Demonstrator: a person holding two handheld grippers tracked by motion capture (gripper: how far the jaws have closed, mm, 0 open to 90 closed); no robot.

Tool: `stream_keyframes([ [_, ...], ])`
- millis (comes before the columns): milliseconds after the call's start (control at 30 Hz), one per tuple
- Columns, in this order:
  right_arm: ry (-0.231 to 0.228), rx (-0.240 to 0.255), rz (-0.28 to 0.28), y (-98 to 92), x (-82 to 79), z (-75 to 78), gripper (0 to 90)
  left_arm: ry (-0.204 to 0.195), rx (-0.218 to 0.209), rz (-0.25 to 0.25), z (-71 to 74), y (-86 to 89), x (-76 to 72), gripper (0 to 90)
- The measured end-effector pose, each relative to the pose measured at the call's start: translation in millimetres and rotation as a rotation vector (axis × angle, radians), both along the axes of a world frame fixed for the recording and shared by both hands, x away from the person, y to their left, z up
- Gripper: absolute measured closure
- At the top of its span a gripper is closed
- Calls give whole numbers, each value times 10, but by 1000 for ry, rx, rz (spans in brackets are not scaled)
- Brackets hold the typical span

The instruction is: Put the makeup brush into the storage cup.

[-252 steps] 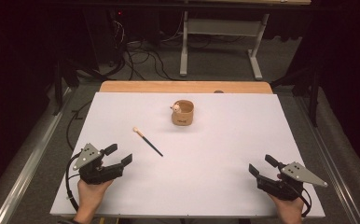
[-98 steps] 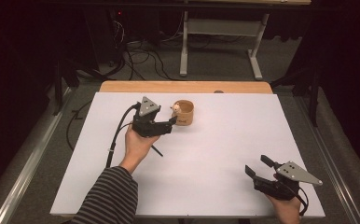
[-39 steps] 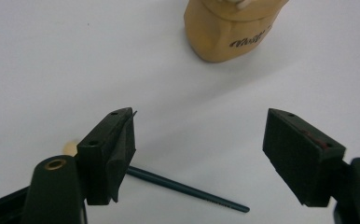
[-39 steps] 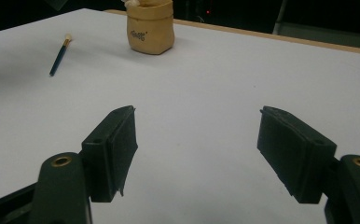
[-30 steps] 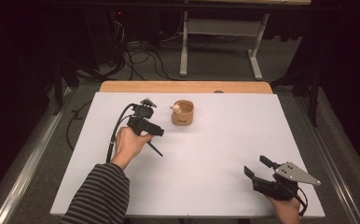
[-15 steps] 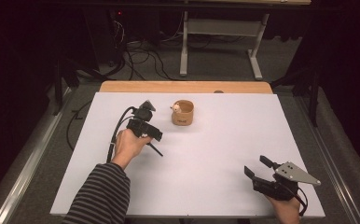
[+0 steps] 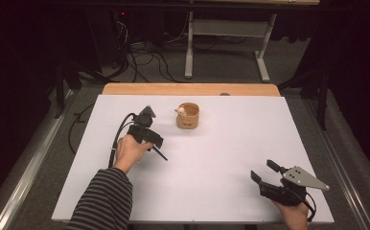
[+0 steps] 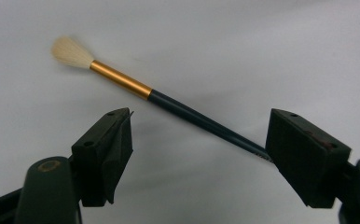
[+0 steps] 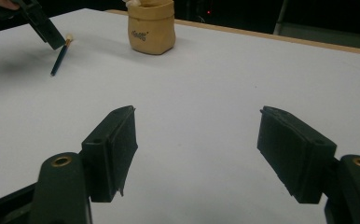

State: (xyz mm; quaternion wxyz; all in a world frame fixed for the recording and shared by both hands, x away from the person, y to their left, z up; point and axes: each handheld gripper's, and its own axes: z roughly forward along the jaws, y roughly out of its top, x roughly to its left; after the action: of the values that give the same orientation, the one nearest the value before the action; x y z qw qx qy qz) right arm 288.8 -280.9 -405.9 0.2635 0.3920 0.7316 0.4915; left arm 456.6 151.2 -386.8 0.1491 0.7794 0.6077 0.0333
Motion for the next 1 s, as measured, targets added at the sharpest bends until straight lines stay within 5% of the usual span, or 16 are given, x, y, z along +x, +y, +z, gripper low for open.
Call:
stream_keyframes([
  [1000,-2,-1,3,-8,3,1,301,46,4,35,-146,-21,91,237],
])
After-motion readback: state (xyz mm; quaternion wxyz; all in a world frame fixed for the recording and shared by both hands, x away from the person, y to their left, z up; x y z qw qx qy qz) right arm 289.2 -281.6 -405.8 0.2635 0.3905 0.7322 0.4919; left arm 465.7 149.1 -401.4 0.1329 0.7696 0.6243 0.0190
